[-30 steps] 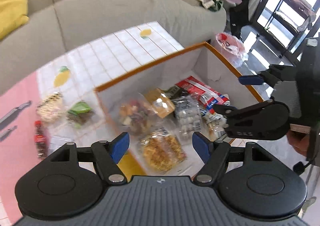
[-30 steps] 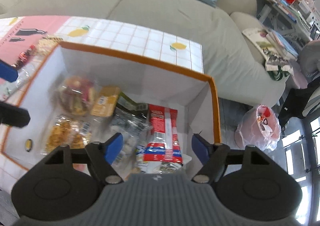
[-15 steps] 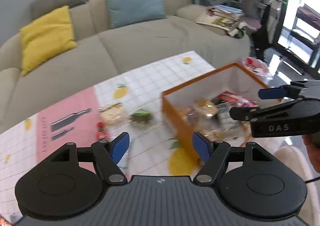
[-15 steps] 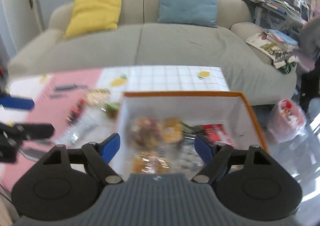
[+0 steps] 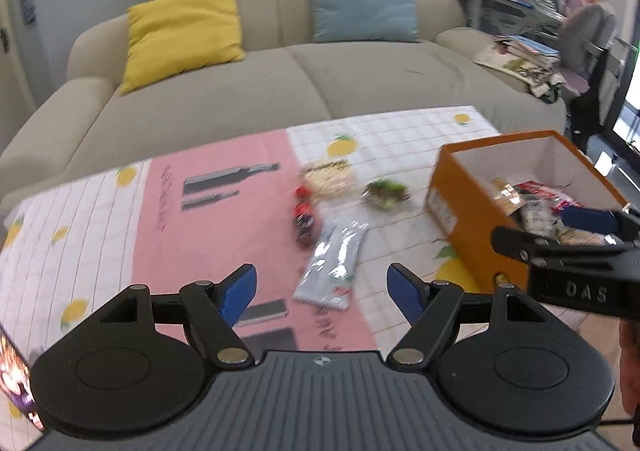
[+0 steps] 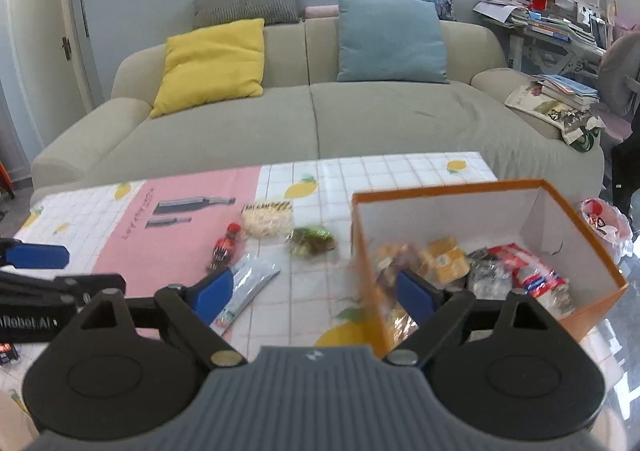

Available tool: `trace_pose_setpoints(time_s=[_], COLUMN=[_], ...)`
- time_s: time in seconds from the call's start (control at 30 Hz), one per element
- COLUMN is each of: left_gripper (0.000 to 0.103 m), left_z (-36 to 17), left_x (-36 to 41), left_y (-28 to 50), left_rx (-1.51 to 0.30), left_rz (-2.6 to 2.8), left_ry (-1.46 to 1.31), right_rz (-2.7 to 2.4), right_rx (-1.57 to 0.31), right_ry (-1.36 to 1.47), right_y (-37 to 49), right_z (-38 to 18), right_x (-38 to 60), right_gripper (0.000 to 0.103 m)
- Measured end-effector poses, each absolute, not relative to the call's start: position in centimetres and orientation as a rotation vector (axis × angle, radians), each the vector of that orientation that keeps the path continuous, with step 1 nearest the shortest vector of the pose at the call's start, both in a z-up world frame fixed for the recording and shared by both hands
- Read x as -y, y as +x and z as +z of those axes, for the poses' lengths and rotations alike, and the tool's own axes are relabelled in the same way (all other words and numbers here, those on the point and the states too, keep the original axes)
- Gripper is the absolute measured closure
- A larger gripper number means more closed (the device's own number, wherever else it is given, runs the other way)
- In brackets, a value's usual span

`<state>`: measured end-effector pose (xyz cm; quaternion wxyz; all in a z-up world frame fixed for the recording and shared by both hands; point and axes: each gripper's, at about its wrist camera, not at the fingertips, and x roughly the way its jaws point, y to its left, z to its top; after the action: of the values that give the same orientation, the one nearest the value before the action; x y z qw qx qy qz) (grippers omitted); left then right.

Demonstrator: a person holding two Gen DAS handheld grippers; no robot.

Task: Organize snacks
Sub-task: 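Withdraw both tools from the box toward the cola bottle and green bag, then grasp the cola bottle with the left tool while the right tool grasps the green-labelled snack bag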

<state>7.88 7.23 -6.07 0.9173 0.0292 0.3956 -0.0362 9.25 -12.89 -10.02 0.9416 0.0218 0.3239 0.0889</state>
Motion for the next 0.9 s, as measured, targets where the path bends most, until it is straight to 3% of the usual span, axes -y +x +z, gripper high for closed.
trace_pose_setpoints(time_s=[0.33,0.6,0.9], left_gripper=[0.016,0.016,0.016], left_z=[-10.8,-12.9,-13.7], left_x=[-9.8,-9.2,-11.0], left_y=[7.7,10.3,16.6], left_rx=[-0.876,-0.891,-0.896], left_rz=[-0.113,-0.171,-0.137], left_ry=[0.03,0.104,0.045], right_rz=[0.155,0.167,0.168], right_rx=[-0.79,-0.832,-0.85], right_ry=[-0.034,-0.031,0.031], right_y=[7.9,10.5,17.2], right_z=[-16.7,-19.1,-20.1], right_x=[9.2,9.0,7.6], right_gripper=[0.014,0.03,0.034])
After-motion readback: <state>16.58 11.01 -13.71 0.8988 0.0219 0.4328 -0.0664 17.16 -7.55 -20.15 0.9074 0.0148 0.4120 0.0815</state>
